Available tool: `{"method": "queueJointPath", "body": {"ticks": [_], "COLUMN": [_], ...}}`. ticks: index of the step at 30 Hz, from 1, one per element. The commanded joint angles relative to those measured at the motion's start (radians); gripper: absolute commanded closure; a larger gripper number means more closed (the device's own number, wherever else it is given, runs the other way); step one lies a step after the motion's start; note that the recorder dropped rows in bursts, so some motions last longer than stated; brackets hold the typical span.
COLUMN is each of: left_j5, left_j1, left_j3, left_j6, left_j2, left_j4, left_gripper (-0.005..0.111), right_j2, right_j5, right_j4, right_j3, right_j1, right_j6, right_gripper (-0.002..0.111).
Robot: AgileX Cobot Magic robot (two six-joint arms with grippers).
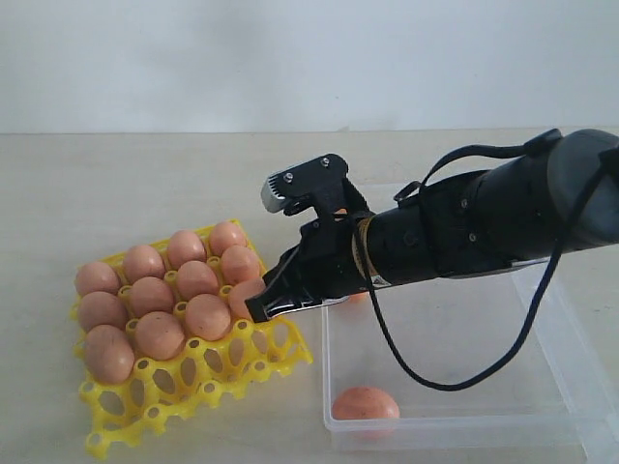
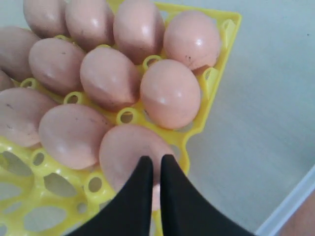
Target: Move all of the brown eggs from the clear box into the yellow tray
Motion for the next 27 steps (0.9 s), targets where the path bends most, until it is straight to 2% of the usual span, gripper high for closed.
{"method": "queueJointPath", "body": {"ticks": [1, 4, 11, 21, 27], "left_j5": [-0.004, -0.004, -0.004, -0.004, -0.004], "left_j1": [0.003, 0.003, 0.003, 0.003, 0.003], "left_j3": [0.003, 0.003, 0.003, 0.003, 0.003], "left_j6": [0.005, 0.005, 0.005, 0.005, 0.005], "left_j2": [-0.003, -0.003, -0.003, -0.003, -0.003], "left_j4": [-0.002, -0.002, -0.002, -0.002, -0.002], "left_gripper": [0.103, 0.103, 0.103, 0.103, 0.103], "right_j2": [-0.004, 0.010, 0.062, 0.058, -0.087], "right_j5": [0.068, 0.074, -0.049, 0.074, 0.298], "right_j4": [0.010, 0.010, 0.011, 0.020, 0.020], "right_j3": [0.002, 0.002, 0.002, 0.002, 0.002], "right_j1": [0.002, 0.002, 0.002, 0.002, 0.002], "right_j6": [-0.010, -0.010, -0.006, 0.017, -0.040], "right_gripper": [0.108, 0.108, 0.108, 0.108, 0.108]}}
